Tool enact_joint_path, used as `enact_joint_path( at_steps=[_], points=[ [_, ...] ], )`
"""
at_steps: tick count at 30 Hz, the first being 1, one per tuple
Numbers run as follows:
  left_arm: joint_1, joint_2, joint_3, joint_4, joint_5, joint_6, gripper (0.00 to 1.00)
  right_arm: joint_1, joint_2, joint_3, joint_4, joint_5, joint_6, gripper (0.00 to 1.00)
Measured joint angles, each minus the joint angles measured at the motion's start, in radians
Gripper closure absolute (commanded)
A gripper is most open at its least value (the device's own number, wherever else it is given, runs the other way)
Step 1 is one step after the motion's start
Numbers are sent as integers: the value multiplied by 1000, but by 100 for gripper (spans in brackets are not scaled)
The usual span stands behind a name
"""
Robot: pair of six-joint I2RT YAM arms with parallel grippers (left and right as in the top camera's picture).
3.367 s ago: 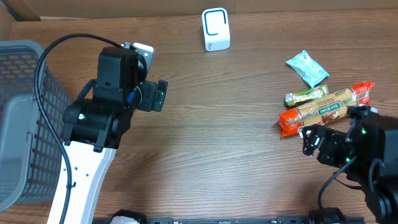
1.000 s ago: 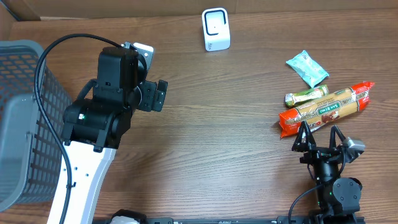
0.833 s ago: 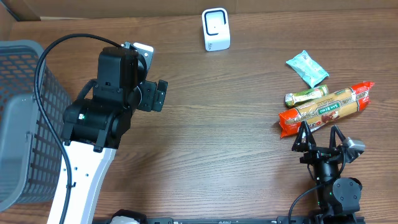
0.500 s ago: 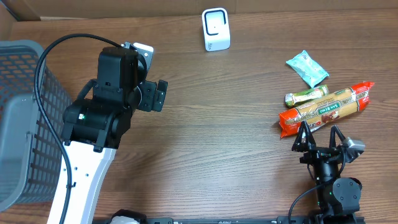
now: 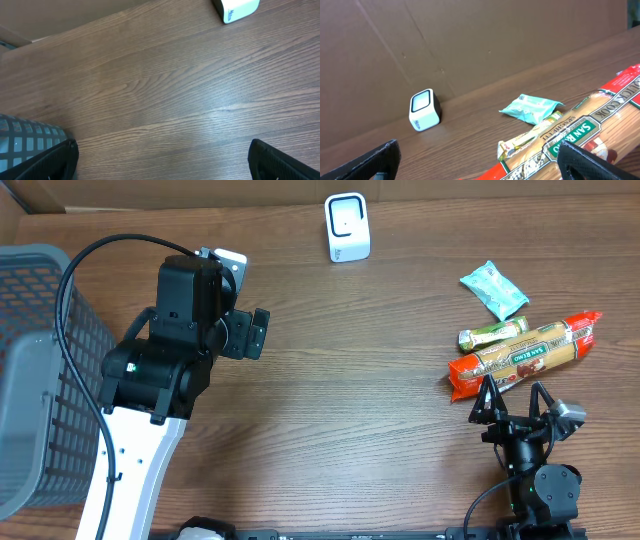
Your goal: Scan the item barcode
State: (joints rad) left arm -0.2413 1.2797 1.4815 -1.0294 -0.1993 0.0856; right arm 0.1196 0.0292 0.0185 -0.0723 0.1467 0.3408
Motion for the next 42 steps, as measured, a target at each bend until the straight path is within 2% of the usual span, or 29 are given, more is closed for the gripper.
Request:
enact_joint_path(
  at_steps=[28,42],
  points=[
    [0,0,0,0,0,0,0,0,0,0,0,0,0,0],
    [37,0,0,-60,10,-8,0,0,1,0,0,0,0,0]
  ],
)
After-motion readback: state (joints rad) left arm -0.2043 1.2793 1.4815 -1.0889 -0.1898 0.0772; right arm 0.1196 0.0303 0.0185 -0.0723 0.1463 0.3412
